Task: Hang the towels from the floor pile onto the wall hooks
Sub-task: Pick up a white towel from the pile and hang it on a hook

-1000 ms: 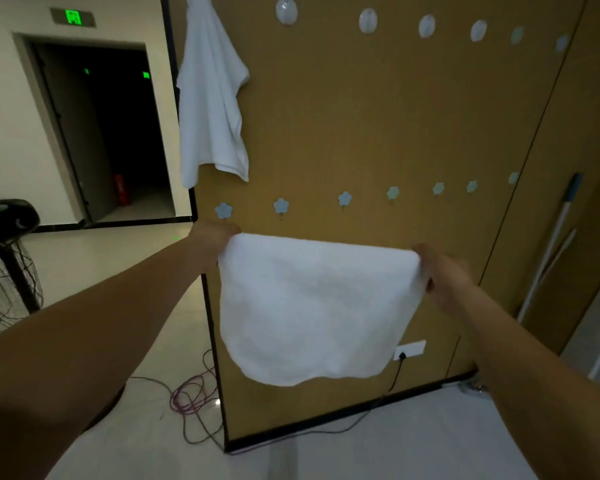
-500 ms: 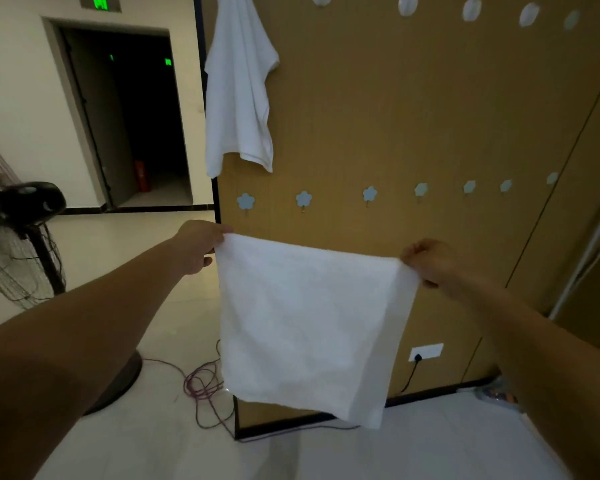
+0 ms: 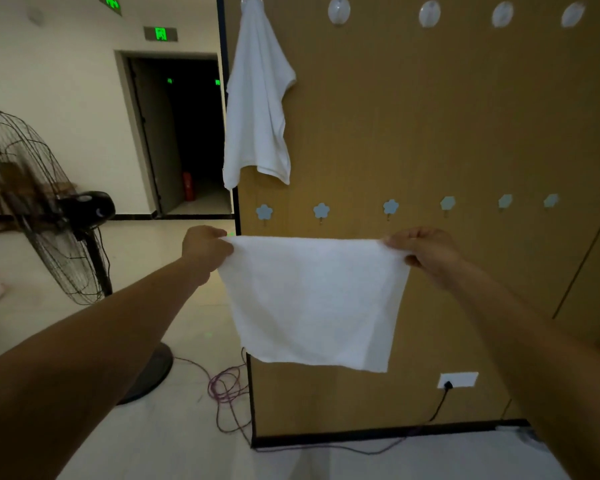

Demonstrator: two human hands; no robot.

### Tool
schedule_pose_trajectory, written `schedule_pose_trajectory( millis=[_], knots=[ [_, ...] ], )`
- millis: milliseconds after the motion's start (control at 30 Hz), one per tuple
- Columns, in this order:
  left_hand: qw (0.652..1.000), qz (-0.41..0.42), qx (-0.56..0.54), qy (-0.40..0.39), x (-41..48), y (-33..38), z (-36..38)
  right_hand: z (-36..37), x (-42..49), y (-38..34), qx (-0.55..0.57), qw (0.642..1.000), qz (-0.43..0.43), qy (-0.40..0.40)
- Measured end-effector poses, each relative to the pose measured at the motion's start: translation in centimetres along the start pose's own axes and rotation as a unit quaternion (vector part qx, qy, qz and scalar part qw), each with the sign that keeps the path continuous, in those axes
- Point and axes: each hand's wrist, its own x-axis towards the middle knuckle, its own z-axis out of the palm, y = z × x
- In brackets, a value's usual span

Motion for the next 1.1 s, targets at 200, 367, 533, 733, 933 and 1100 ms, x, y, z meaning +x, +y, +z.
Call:
schedule_pose_trajectory(
  millis=[200, 367, 533, 733, 933, 1100],
  knots=[
    [0.977, 0.077, 0.198, 0.004, -0.9, 0.6, 0.0, -0.7, 0.9, 0.6, -0.132, 0.990, -0.029, 0.031],
    [0.913, 0.159, 0.376, -0.010, -1.5, 2.6, 0.6, -1.9, 2.0, -0.1, -0.276, 0.949, -0.128, 0.087],
    [0.940, 0.213, 0.264, 0.037, -2.7, 5.1, 2.9, -2.3, 2.0, -1.2, -0.153, 0.963, -0.182, 0.122],
    [0.987, 0.093, -0.129, 0.026, -4.9, 7.9, 5.8, -2.8, 2.4, -2.2, -0.027, 0.982, -0.175, 0.062],
    [0.985, 0.089, -0.144, -0.030, -4.5, 10.8, 6.8, -2.6, 3.6, -3.4, -0.164, 0.961, -0.194, -0.110],
    [0.946, 0.179, 0.113, -0.246, -2.0, 12.6, 7.0, -1.0, 6.7, -5.2, -0.116, 0.966, -0.226, -0.041]
  ],
)
